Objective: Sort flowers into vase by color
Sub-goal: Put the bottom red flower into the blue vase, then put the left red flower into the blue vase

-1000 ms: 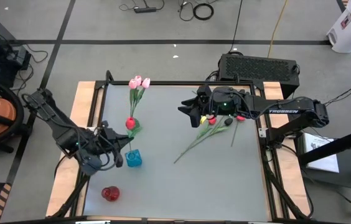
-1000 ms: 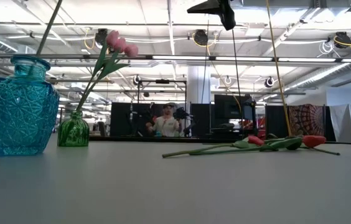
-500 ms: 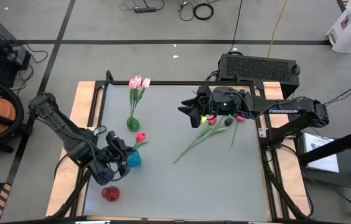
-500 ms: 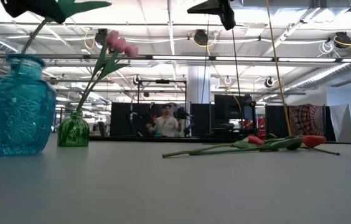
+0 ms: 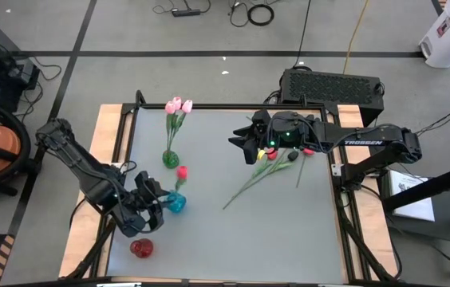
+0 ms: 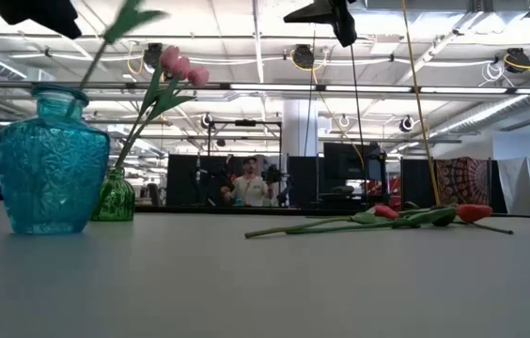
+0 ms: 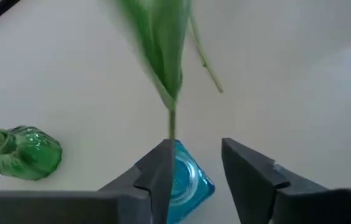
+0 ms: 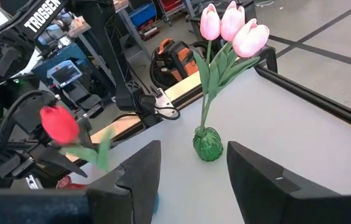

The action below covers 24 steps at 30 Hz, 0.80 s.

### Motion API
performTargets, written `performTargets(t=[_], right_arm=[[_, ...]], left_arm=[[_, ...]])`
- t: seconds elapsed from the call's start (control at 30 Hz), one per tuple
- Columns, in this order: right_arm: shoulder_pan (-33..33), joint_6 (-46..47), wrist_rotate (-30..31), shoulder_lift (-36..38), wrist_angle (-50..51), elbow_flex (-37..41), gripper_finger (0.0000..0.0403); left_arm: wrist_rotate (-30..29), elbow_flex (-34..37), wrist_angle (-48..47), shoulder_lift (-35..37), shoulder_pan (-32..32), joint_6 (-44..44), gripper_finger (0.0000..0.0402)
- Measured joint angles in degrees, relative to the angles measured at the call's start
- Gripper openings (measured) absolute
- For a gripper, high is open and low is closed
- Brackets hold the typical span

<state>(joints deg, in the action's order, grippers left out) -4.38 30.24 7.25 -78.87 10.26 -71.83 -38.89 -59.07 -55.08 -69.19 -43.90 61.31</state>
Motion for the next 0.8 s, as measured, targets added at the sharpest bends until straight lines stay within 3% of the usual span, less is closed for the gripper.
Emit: performTargets(t=[0.33,0.53,0.8], right_arm=[[0.37,0.56,-0.01,0.0,-0.02,0.0,0.0176],[1.69,1.0,0.02,0.0,0.11,0.0,0.0176],[3.22,5.67,0.22,0.0,5.63,-0.02,0.0176]], left_arm=[[0.28,-0.23,-0.69,0.0,0.0,-0.15,0.0146],[4.84,-0.58,-9.21,1.1,0.0,3.35,0.0146],[2.81,-6.96,-20.44,7.81,1.43,6.34,0.0146]])
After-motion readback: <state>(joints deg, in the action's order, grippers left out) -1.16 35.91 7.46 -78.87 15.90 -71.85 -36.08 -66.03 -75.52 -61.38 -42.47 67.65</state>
